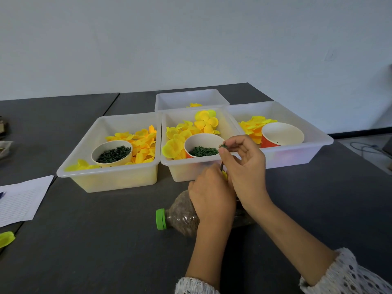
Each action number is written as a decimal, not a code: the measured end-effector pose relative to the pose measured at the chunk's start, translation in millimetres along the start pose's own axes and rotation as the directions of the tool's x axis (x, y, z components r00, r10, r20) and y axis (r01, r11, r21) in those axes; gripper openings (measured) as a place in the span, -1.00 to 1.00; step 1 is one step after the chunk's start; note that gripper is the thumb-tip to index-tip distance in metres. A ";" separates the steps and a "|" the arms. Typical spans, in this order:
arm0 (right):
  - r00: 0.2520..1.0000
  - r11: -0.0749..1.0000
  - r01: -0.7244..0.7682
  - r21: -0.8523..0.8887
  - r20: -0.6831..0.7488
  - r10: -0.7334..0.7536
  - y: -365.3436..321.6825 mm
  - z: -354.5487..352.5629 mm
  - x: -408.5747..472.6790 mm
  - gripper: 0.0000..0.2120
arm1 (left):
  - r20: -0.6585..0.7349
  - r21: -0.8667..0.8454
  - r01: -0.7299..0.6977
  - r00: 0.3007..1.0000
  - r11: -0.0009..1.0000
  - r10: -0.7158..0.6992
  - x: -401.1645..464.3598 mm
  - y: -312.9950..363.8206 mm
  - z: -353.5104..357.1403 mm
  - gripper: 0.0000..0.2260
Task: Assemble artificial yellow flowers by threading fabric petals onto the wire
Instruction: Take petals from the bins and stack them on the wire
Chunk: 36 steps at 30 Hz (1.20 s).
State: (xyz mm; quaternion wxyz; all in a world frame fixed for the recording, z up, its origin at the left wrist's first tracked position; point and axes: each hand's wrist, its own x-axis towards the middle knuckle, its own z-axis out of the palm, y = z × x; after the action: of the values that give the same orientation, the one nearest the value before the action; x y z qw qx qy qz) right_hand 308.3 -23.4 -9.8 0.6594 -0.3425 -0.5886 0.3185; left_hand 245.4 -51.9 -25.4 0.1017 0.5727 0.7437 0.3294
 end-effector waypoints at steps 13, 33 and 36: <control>0.995 0.999 0.021 -0.031 0.096 -0.018 -2.4 -14.5 8.4 -0.88 | -0.089 -0.072 -0.006 0.996 0.997 0.000 -1.0 -3.0 7.4 -0.77; 0.898 0.965 -0.134 -0.227 0.383 0.214 15.5 -23.6 10.8 -0.72 | 0.030 -0.084 -0.050 0.998 0.995 0.052 6.3 -11.4 1.9 -0.83; 0.902 0.967 -0.139 -0.212 0.375 0.212 15.5 -23.8 8.2 -0.75 | 0.098 -0.080 -0.071 0.992 0.994 0.079 5.4 -14.0 -4.4 -0.88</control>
State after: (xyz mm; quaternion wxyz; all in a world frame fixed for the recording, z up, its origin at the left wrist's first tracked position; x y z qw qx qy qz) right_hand 332.6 -9.8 -19.8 0.4620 -0.3811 -0.7024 0.3846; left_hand 230.4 -50.3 -29.3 0.1486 0.6121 0.7023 0.3317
